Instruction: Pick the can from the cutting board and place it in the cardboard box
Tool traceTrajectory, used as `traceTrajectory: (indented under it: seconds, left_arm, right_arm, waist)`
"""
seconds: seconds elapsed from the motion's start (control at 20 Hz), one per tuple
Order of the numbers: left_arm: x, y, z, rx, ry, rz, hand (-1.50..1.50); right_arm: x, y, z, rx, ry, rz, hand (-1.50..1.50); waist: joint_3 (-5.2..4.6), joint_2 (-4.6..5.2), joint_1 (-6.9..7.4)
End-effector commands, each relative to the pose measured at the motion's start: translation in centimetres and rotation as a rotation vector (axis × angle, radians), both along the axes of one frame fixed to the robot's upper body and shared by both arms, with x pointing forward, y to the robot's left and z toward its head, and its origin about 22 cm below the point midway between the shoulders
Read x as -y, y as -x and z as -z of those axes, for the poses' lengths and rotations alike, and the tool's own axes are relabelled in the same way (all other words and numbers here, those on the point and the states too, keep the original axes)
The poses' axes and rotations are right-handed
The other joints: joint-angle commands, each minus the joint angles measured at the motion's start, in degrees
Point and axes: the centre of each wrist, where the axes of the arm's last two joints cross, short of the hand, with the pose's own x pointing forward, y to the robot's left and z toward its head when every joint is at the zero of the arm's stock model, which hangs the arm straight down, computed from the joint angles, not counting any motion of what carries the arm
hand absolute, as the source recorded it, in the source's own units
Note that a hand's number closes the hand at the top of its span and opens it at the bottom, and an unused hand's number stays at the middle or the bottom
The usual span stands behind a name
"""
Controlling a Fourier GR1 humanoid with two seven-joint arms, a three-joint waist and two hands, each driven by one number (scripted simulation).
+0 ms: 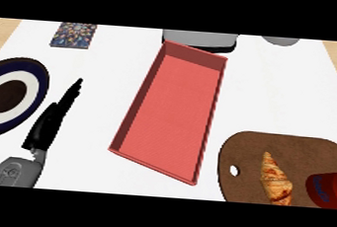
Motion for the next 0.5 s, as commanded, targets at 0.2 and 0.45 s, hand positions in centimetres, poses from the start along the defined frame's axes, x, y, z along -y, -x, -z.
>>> traceTrajectory:
  seconds: [0.2, 0.45]
  left_arm:
    - [-0.3, 0.0, -1.3, 0.014, -0.001, -0.013, 0.00]
    - [-0.3, 1.3, 0.0, 0.009, -0.002, -0.014, 0.00]
  right_arm:
    - [2.5, -1.7, 1.3, -0.018, -0.025, -0.028, -1.50]
    - [0.6, -3.1, 1.0, -0.004, -0.056, -0.043, -1.50]
  waist:
    - [0.02, -0.04, 0.10]
    - [0.00, -0.02, 0.10]
